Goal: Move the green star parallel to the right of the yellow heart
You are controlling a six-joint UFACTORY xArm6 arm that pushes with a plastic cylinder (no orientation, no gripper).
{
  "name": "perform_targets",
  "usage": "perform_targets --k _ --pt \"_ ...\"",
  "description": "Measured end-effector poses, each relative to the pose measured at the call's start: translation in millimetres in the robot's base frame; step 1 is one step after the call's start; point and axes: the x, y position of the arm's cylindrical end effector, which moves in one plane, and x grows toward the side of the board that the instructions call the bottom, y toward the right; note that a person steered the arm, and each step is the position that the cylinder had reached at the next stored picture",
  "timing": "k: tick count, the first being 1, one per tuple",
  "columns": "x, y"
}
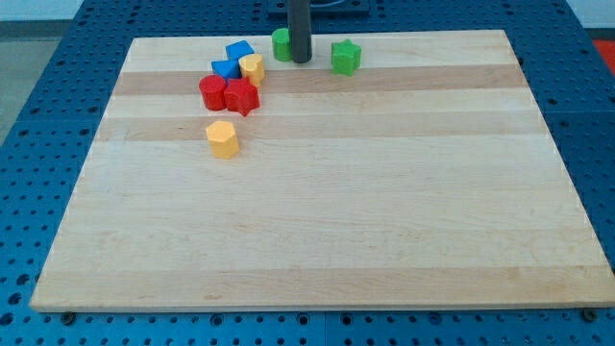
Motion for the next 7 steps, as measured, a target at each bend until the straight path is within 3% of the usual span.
perform_targets --k 4,7 --pt "0.0 22.8" --pt "0.0 102.1"
